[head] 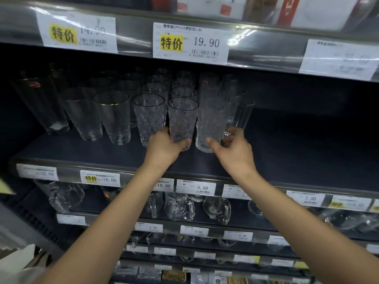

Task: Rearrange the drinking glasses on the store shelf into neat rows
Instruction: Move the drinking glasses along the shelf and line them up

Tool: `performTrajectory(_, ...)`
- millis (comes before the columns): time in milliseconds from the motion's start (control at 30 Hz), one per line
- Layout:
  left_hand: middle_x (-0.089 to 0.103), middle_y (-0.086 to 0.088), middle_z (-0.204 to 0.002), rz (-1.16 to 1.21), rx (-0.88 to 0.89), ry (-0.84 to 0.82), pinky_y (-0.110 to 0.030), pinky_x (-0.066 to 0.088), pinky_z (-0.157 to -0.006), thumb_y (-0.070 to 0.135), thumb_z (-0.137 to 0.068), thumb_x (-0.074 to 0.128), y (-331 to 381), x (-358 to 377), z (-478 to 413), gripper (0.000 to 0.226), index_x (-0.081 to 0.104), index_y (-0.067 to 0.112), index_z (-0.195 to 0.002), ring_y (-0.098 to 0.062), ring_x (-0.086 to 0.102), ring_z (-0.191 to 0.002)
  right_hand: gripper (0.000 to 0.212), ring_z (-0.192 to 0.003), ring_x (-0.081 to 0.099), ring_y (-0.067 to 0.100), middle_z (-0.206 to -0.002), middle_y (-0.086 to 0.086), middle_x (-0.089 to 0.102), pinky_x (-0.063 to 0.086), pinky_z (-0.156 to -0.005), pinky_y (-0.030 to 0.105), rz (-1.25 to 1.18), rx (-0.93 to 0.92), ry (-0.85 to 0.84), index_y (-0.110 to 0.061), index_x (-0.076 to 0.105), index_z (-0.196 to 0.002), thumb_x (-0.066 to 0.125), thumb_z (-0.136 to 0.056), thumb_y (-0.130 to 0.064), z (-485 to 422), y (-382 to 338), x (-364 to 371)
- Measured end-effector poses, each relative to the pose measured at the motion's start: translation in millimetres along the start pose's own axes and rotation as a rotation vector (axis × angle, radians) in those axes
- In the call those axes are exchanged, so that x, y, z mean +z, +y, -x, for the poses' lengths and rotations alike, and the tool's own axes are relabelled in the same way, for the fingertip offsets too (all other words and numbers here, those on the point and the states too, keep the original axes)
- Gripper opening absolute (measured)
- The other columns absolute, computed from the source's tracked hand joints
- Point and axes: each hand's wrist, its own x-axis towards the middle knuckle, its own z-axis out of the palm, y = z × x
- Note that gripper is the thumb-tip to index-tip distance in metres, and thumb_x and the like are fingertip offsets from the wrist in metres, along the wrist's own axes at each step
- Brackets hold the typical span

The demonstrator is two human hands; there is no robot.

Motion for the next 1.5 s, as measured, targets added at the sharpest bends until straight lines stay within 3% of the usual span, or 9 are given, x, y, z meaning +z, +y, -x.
performTrajectory(100,0.073,0.002,-0.106,-0.056,-0.038,0.052,-0.02,0.044,-0.079,0.054,-0.075,0.076,-2.2,-14.3,9.1,0.053,0.072,0.015,-0.111,-0.016,0.067,-0.102,0.043,-0.09,0.059,0.013,-0.098,-0.005,0.059,0.052,-0.084,0.04,-0.029,-0.16,0.102,-0.019,0.054,-0.11,0.073,-0.083,-0.046,17.1,-18.9,-10.2)
performTrajectory(167,0.074,0.003,-0.102,-0.094,-0.062,0.126,-0.024,0.048,-0.082,0.057,-0.077,0.072,-5.1,-30.3,15.0,0.049,0.074,0.018,-0.105,-0.016,0.067,-0.1,0.031,-0.084,0.059,0.011,-0.092,-0.006,0.06,0.052,-0.08,0.038,-0.053,-0.252,0.068,-0.019,0.056,-0.103,0.072,-0.086,-0.04,28.7,-36.3,-8.9)
performTrajectory(333,0.068,0.007,-0.093,-0.06,-0.102,0.274,-0.03,0.05,-0.087,0.056,-0.078,0.071,-20.5,-75.6,18.6,0.044,0.068,0.02,-0.103,-0.016,0.064,-0.097,0.05,-0.106,0.057,0.009,-0.115,-0.009,0.059,0.047,-0.089,0.027,-0.057,-0.264,-0.08,-0.02,0.052,-0.124,0.07,-0.086,-0.046,47.7,-72.1,24.4)
performTrajectory(533,0.07,0.0,-0.114,-0.043,-0.053,0.061,-0.029,0.051,-0.091,0.048,-0.075,0.079,-43.7,-80.1,6.8,0.06,0.061,0.016,-0.122,-0.018,0.065,-0.108,0.064,-0.119,0.056,0.021,-0.132,0.001,0.059,0.043,-0.091,0.027,-0.027,-0.059,0.009,-0.015,0.043,-0.14,0.07,-0.088,-0.041,49.7,-71.8,63.9)
performTrajectory(667,0.07,-0.001,-0.113,-0.001,0.032,-0.021,-0.033,0.053,-0.09,0.04,-0.077,0.08,-51.4,-79.1,-3.1,0.059,0.059,0.014,-0.124,-0.019,0.065,-0.106,0.065,-0.117,0.058,0.03,-0.128,0.009,0.063,0.045,-0.091,0.033,0.067,0.028,0.066,-0.01,0.044,-0.139,0.069,-0.089,-0.041,49.2,-69.0,76.4)
performTrajectory(800,0.064,0.006,-0.108,0.056,0.087,-0.112,-0.022,0.046,-0.084,0.034,-0.077,0.082,-56.0,-78.4,-15.6,0.06,0.056,0.015,-0.127,-0.014,0.063,-0.104,0.06,-0.113,0.061,0.033,-0.121,0.009,0.067,0.045,-0.087,0.034,0.119,0.095,0.086,-0.013,0.047,-0.135,0.068,-0.088,-0.043,43.8,-72.3,84.6)
performTrajectory(900,0.066,-0.003,-0.123,0.046,0.119,-0.121,-0.028,0.05,-0.09,0.033,-0.077,0.081,-60.2,-74.3,-25.0,0.063,0.054,0.013,-0.13,-0.021,0.063,-0.111,0.064,-0.112,0.062,0.032,-0.119,0.007,0.069,0.046,-0.084,0.035,0.159,0.139,0.103,-0.014,0.049,-0.134,0.069,-0.085,-0.05,36.1,-71.5,92.1)
performTrajectory(1167,0.07,-0.01,-0.117,0.02,0.15,-0.096,-0.042,0.053,-0.092,0.031,-0.084,0.074,-68.6,-71.4,-33.8,0.049,0.058,0.011,-0.126,-0.029,0.066,-0.106,0.065,-0.109,0.064,0.033,-0.117,0.008,0.069,0.039,-0.076,0.034,0.23,0.164,0.192,-0.015,0.043,-0.139,0.067,-0.089,-0.049,32.2,-69.5,101.7)
performTrajectory(1500,0.072,-0.005,-0.115,0.025,0.197,-0.062,-0.039,0.054,-0.093,0.029,-0.085,0.073,-71.6,-70.5,-30.7,0.044,0.062,0.014,-0.125,-0.024,0.068,-0.105,0.059,-0.103,0.065,0.033,-0.108,0.007,0.071,0.037,-0.073,0.033,0.241,0.136,0.21,-0.016,0.043,-0.132,0.066,-0.09,-0.051,38.6,-70.2,100.1)
